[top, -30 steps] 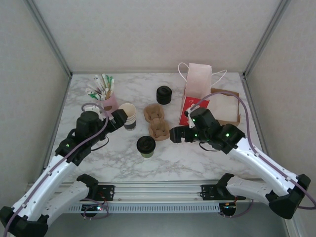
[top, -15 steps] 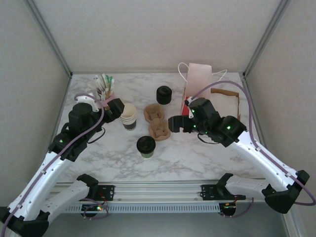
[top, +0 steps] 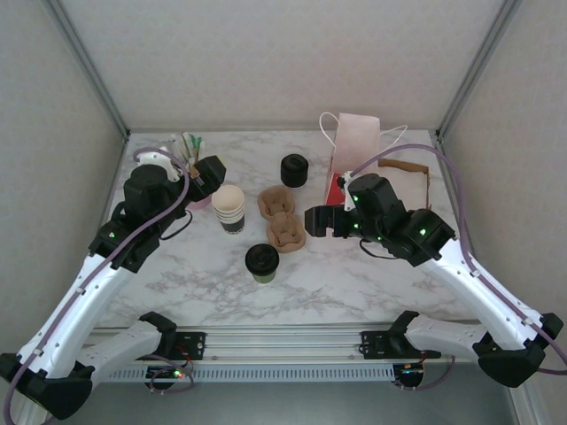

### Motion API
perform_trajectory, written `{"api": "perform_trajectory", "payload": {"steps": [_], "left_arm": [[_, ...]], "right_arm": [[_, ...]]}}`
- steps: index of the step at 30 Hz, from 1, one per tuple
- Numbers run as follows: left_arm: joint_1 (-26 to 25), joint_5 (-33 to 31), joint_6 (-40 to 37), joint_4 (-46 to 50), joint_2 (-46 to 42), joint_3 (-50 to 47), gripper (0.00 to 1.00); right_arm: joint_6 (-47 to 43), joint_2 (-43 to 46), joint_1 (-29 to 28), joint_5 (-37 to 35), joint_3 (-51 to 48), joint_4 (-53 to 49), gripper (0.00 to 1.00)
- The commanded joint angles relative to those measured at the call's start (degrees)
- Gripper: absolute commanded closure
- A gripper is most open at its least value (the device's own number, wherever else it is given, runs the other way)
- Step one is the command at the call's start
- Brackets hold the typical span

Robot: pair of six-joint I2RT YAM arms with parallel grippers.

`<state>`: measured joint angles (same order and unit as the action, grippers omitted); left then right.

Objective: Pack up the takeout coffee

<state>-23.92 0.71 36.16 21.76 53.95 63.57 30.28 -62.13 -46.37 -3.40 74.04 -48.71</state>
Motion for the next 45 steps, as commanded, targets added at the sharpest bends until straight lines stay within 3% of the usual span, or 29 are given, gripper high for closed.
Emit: {"api": "perform_trajectory", "payload": {"steps": [1,9,16,22,27,33,38,45], "left_arm": [[-0.38,-0.86,-2.32,-2.08,0.04,-1.20,0.00],[-0.34,4.25,-6.62,-3.66,2.43,-3.54,0.00],[-0.25,9.61,-4.94,-7.89,3.59,-7.94,0.00],[-0.07,8.57,-6.71,-6.46,2.88,-7.85,0.00],[0.27,6.21,-7.75,-4.15,2.55,-6.65,0.00],[0.28,5.05,-6.50,-4.11,2.58,-5.45,0.00],[0.36,4.65,-7.39,-2.44,3.17,-3.43,0.00],[0.39,3.66,-7.34,-2.31,3.44,-2.84,0.00]], "right_arm": [[1.08,-1.85,-0.08,2.05,1.38,0.53,0.01],[-0.17,-8.33,-0.36,8.75,3.84,3.81,0.01],[-1.27,-15.93,-1.99,6.81,10.60,1.52,0.10],[-3.99,-22.75,-4.03,-2.18,22.97,-7.50,0.16],[-4.42,-27.36,-3.95,-14.35,36.35,-18.97,0.24],[-5.82,-32.35,0.46,-21.10,45.88,-26.98,0.42],[-7.71,-35.32,7.30,-17.11,51.72,-26.88,0.57],[-8.76,-39.37,13.77,-12.75,55.47,-26.41,0.64]]}}
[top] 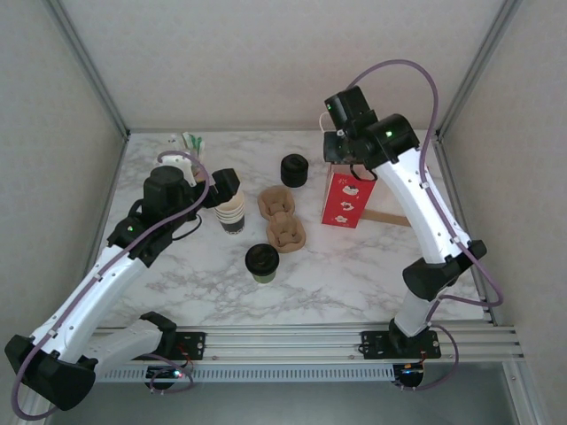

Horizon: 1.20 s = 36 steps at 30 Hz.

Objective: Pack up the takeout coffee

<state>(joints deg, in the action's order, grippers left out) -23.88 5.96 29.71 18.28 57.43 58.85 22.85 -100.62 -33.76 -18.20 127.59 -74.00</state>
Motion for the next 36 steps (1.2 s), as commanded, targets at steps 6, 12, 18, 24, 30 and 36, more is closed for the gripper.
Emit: {"api": "perform_trajectory", "payload": {"steps": [6,12,18,24,30,36], "left_arm": [[0.32,-1.74,-0.79,0.63,1.00,2.12,0.00],[0.32,-2.05,-0.27,0.30,2.15,1.75,0.00],[0.32,-2.18,-0.27,-0.25,2.36,1.22,0.00],[0.32,-1.58,-0.21,-0.93,3.10,0.65,0.00],[0.32,-1.17,-0.32,-1.21,3.78,0.30,0.00],[0.39,-1.12,-0.51,-1.29,4.69,0.72,0.00]], "right_arm": [[-2.14,-2.22,2.59,7.00,-0.22,0.60,0.63],[-2.36,-4.54,2.64,6.55,-1.49,0.26,0.66],[-2.75,-6.49,2.64,5.28,-1.82,-0.26,0.71],[-3.23,-7.60,2.60,5.65,-2.99,-0.62,0.74],[-3.77,-7.05,2.51,5.62,-5.10,-0.14,0.81],[-6.90,-5.95,1.90,6.50,-6.73,0.69,0.88]]}}
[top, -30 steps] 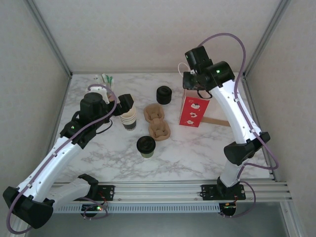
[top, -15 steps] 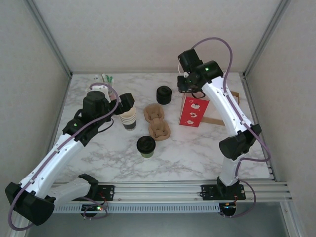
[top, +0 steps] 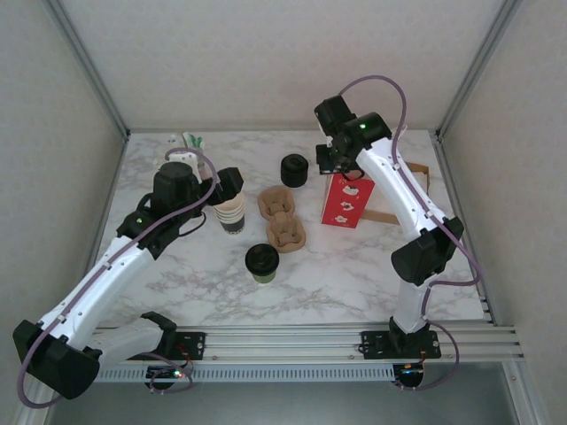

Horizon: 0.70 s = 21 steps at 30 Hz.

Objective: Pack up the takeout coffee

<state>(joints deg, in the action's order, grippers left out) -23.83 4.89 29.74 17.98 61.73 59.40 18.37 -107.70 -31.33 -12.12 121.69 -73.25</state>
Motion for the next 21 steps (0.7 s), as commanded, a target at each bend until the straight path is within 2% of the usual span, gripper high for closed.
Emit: {"api": "perform_trajectory", "payload": {"steps": [1,7,10,21], "left_arm": [[0.32,0.01,-0.53,-1.03,0.46,0.19,0.00],[0.28,0.12,-0.25,-1.35,0.84,0.11,0.00],[0.28,0.08,-0.12,-1.35,0.94,0.11,0.00],[0.28,0.43,0.47,-1.50,1.06,0.11,0.00]], "right_arm": [[-3.13,1.49,-0.79,0.46,-1.26,0.26,0.89],[-8.54,4.66,-2.46,0.41,-4.44,2.09,0.93],[-11.15,7.02,-3.62,0.26,-7.12,3.48,0.99],[-16.92,13.85,-5.49,1.46,-15.08,4.78,0.99]]}}
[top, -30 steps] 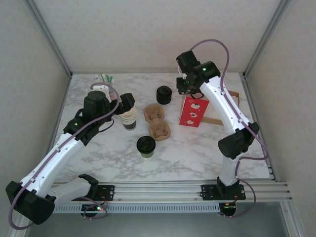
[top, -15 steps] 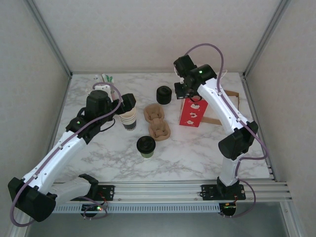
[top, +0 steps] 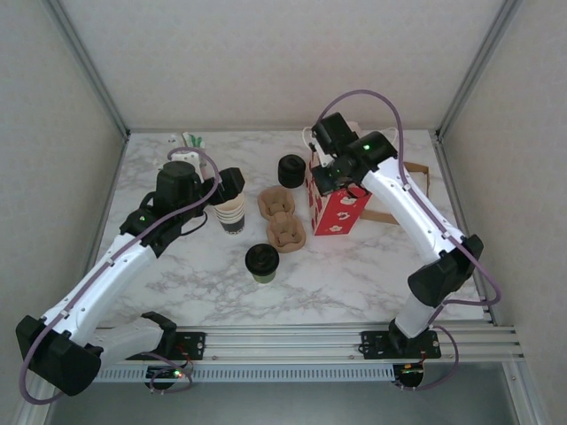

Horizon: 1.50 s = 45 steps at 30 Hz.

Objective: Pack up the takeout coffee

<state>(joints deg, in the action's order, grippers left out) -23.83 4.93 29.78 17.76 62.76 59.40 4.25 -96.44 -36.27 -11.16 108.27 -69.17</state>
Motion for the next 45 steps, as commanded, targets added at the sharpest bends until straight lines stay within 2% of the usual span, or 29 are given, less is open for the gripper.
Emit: {"api": "perform_trajectory", "payload": {"steps": [1,11,13,14,16,20,25,30,32,36,39,43,45], "left_arm": [[0.28,0.52,0.46,-1.30,0.05,0.08,0.01],[0.28,1.30,1.14,-1.94,0.28,0.02,0.00],[0.28,1.34,1.16,-1.93,0.18,0.02,0.00],[0.28,1.40,1.16,-1.94,0.17,-0.04,0.00],[0.28,1.57,1.07,-2.05,0.08,-0.14,0.00],[0.30,2.19,1.15,-2.97,-0.57,-0.59,0.00],[0.28,2.14,1.08,-2.39,-1.22,0.26,0.00],[0.28,4.87,1.55,-3.56,-3.26,0.76,0.00],[0.28,6.12,2.15,-3.44,-4.24,1.23,0.00],[0.22,7.54,4.24,-2.01,-5.57,2.11,0.00],[0.19,7.44,6.63,-1.11,-6.95,1.42,0.00],[0.19,4.99,8.90,1.00,-8.71,1.03,0.01],[0.19,2.97,8.89,2.58,-9.74,1.03,0.00]], "right_arm": [[-3.14,2.97,-0.71,0.41,-2.11,0.59,0.98],[-5.57,4.42,-2.34,-2.64,-4.02,-2.26,0.98],[-5.53,4.76,-2.58,-3.69,-4.16,-2.72,0.95],[-5.41,4.98,-2.65,-4.04,-4.21,-2.78,0.90],[-4.92,5.21,-2.60,-4.61,-4.21,-2.89,0.74],[-3.45,5.41,-2.71,-4.78,-3.51,-3.17,0.69],[-0.60,6.63,-3.00,-4.46,-1.44,-3.52,0.52],[1.71,9.50,-3.29,-2.84,0.16,-3.08,0.19],[2.71,10.84,-3.37,-2.57,0.66,-2.99,0.02],[5.42,12.86,-3.43,-1.47,1.44,-2.39,0.01],[11.97,15.74,-3.53,-0.80,-1.02,1.99,0.01],[14.95,20.51,-3.48,11.59,-6.07,8.48,0.01],[17.11,22.02,-3.57,14.46,-7.61,10.59,0.01]]}}
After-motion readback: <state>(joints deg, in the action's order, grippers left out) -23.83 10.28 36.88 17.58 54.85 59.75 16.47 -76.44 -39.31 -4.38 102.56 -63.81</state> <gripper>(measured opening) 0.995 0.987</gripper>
